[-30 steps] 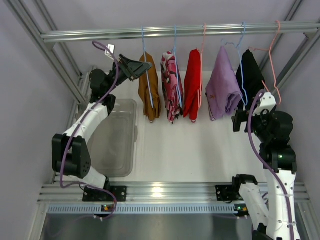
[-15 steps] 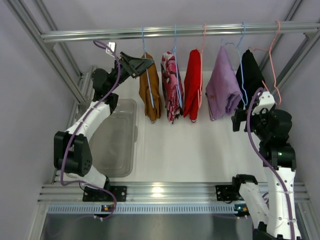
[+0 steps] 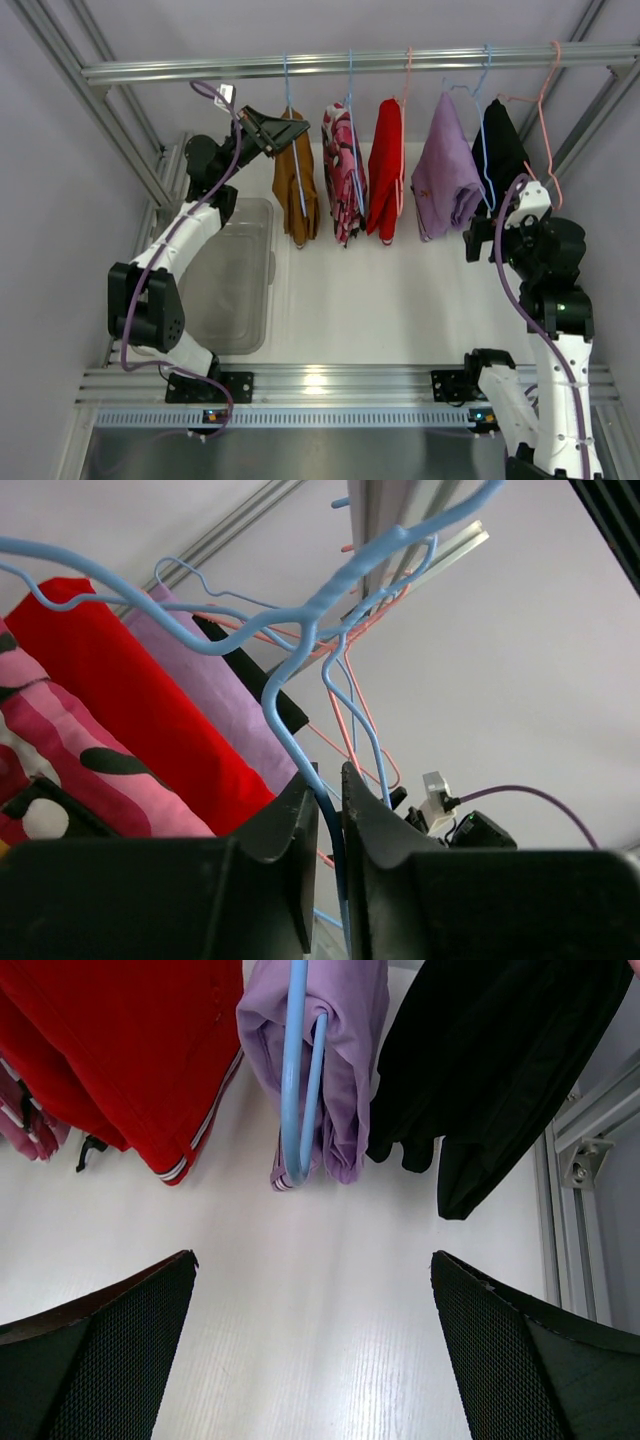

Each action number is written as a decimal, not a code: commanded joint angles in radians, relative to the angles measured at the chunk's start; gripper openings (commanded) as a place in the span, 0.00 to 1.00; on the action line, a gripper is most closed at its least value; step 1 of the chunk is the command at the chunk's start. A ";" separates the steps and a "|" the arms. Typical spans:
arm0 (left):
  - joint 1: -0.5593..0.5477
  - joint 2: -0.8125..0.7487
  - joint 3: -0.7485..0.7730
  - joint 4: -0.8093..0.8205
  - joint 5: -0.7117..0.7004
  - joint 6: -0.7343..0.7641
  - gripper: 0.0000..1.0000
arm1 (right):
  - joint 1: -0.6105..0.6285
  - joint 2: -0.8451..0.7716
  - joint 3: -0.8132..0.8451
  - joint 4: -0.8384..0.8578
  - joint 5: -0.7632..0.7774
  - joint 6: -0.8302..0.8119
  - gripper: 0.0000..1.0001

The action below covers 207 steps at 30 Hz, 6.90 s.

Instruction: Remove the trousers from the hanger

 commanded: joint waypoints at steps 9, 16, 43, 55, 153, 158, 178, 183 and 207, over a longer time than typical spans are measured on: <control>-0.007 -0.052 0.170 0.003 0.020 0.035 0.00 | 0.014 -0.020 0.065 -0.010 -0.018 -0.026 1.00; -0.015 -0.058 0.218 0.001 0.031 0.009 0.00 | 0.014 -0.027 0.091 -0.015 -0.023 -0.011 1.00; -0.016 -0.293 0.206 -0.196 0.098 0.052 0.00 | 0.014 -0.044 0.249 -0.001 -0.175 0.081 0.99; -0.018 -0.452 0.105 -0.404 0.054 0.219 0.00 | 0.026 0.126 0.355 0.367 -0.589 0.677 0.92; -0.039 -0.799 -0.023 -1.178 -0.167 1.193 0.90 | 0.827 0.689 0.659 0.963 -0.413 0.991 0.00; -0.039 -0.905 -0.144 -1.191 -0.168 1.415 0.91 | 0.827 0.706 0.708 0.918 -0.397 0.957 0.00; -0.072 -0.861 -0.327 -0.835 -0.253 1.377 0.99 | 0.885 0.871 0.908 0.906 -0.324 0.951 0.00; -0.078 -0.848 -0.305 -0.841 -0.167 1.399 0.99 | 0.890 0.908 0.924 0.912 -0.316 0.962 0.00; -0.119 -0.792 -0.376 -0.732 -0.350 1.351 0.85 | 0.974 0.896 0.924 0.852 -0.279 1.009 0.00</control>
